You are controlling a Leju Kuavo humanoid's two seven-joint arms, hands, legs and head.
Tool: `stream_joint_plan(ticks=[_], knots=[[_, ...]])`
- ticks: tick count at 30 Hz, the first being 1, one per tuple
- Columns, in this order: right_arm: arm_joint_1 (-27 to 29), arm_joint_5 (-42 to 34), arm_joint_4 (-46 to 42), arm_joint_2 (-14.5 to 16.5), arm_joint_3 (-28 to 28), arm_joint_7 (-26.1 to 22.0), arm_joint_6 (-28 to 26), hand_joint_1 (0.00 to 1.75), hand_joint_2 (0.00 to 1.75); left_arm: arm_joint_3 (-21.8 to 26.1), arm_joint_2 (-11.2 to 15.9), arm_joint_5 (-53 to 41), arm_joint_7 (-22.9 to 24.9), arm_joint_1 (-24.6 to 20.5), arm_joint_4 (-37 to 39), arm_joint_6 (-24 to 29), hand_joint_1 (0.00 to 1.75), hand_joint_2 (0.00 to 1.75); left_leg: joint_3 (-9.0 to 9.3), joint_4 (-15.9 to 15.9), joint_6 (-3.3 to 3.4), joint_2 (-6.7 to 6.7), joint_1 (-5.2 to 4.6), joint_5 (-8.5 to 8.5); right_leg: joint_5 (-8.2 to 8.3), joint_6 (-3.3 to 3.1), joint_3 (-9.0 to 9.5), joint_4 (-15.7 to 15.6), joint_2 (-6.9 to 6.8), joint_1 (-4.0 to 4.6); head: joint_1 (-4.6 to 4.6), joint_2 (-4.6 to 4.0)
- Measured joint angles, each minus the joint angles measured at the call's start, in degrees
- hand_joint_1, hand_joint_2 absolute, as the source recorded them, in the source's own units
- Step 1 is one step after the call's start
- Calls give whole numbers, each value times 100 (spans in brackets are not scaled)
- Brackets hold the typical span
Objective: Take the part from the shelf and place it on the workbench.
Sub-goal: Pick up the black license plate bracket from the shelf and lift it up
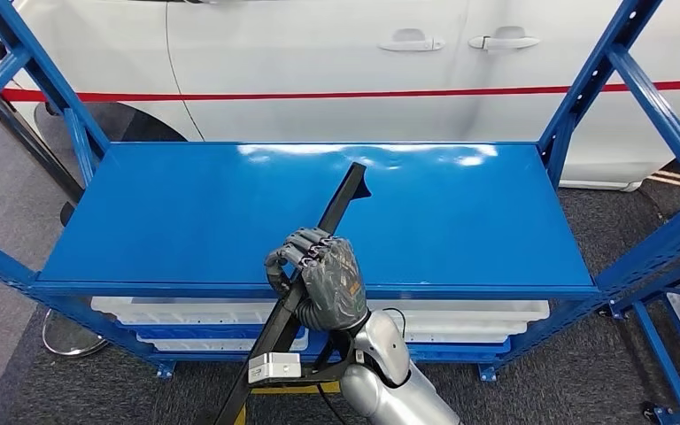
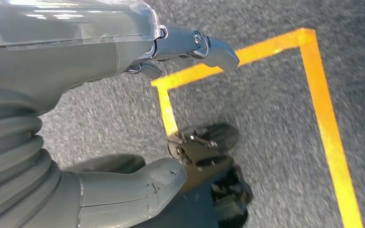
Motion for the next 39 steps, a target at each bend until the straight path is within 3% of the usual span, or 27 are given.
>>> stream_joint_plan(ticks=[3,5,7,8,9,10,13,15,18,20,22,23,24,25,28,29,31,33,34,36,38,39], knots=[[-20,37,-3,0,67,101,1,141,175,20,-2,-6,-39,-9,0,-87,0,175,-50,52,-98,-4,26,-34,94,-114,-37,-43,-11,-4,1,0],[-64,82,-1,0,79,166,2,141,175,23,-3,-28,-46,-17,0,-125,0,175,-210,451,-150,-5,45,-366,166,-190,-85,-79,-32,-25,-1,0],[-115,168,13,-1,80,239,2,141,175,23,-12,-67,-41,-29,0,-168,0,175,-455,1160,-192,-3,56,-802,223,-215,-165,-75,-39,-17,-2,0],[-140,237,27,-2,77,285,2,141,175,23,-20,-90,-35,-35,0,-196,0,175,-526,1428,-203,-3,59,-921,251,-213,-208,-70,-41,-11,-1,0],[-173,309,43,-2,71,335,2,141,175,23,-30,-110,-25,-44,0,-220,0,175,-510,1517,-203,-3,58,-938,279,-210,-251,-62,-42,-6,-2,0],[-217,374,60,-2,63,382,2,141,175,23,-44,-134,-11,-57,0,-237,0,175,-382,1382,-192,-3,58,-855,305,-203,-290,-53,-40,-3,-2,0],[-396,527,97,-5,31,550,2,141,175,23,-76,-190,40,-144,-1,-270,0,175,323,245,-99,-3,31,-489,380,-151,-364,-33,-36,12,0,0],[-513,627,131,-9,1,693,2,141,175,22,-99,-218,66,-205,-2,-296,0,175,476,-90,-35,-5,-9,-432,435,-78,-387,-40,-41,12,1,0],[-634,734,204,-17,-54,844,2,141,175,21,-139,-265,89,-233,-2,-322,0,175,445,-157,66,6,-3,-297,461,34,-409,-47,-37,11,2,0],[-689,777,257,-31,-105,914,1,141,175,21,-173,-294,103,-263,-3,-332,0,175,399,-220,147,33,26,-176,160,83,-544,266,-23,11,4,0],[-720,791,344,-55,-173,955,0,141,175,21,-197,-329,128,-294,-4,-339,0,175,299,-214,187,46,18,-101,-316,113,-787,957,-17,-6,3,0],[-723,790,399,-72,-213,960,0,141,175,21,-202,-346,140,-300,-4,-343,0,175,242,-200,186,48,15,-72,-461,126,-870,1263,-17,-12,3,0],[-722,788,450,-87,-249,957,0,141,175,21,-205,-360,147,-301,-4,-346,0,175,188,-183,181,48,13,-47,-499,134,-874,1408,-17,-18,2,0],[-721,786,493,-100,-281,950,0,141,175,21,-208,-369,150,-301,-4,-350,0,175,136,-158,173,48,12,-27,-435,136,-773,1347,-18,-23,3,0],[-733,785,564,-111,-344,914,0,141,175,21,-220,-375,151,-315,-4,-352,0,175,13,-59,134,47,5,1,-97,90,-95,337,-17,-16,1,0],[-739,785,578,-111,-360,905,-1,141,175,21,-225,-376,151,-322,-4,-352,0,175,-14,-36,106,46,-1,15,-40,64,42,95,-15,-2,2,0],[-749,787,601,-111,-395,893,-2,141,175,21,-230,-385,152,-330,-4,-352,0,175,-47,-24,32,44,-12,66,4,10,82,-31,-11,28,1,0],[-752,791,614,-111,-432,866,-1,141,175,21,-228,-402,160,-330,-4,-352,0,175,-76,-12,-39,33,-11,76,68,-69,47,-83,-21,4,1,0],[-750,799,616,-107,-449,840,-1,141,175,21,-227,-411,168,-330,-4,-354,0,175,-116,69,-75,27,-6,-18,112,-119,21,-102,-29,-11,0,0],[-738,839,617,-93,-491,774,0,141,175,21,-226,-437,193,-331,-4,-364,0,175,-302,573,-144,20,21,-437,204,-192,-63,-124,-44,-28,-1,0],[-698,889,617,-78,-538,704,0,141,175,21,-227,-469,224,-331,-4,-383,0,175,-517,1288,-198,22,41,-856,290,-212,-183,-118,-49,-21,-1,0],[-666,904,616,-70,-563,668,0,141,175,21,-227,-484,238,-331,-4,-389,0,175,-541,1496,-213,23,45,-934,334,-209,-245,-113,-50,-19,-1,0]])
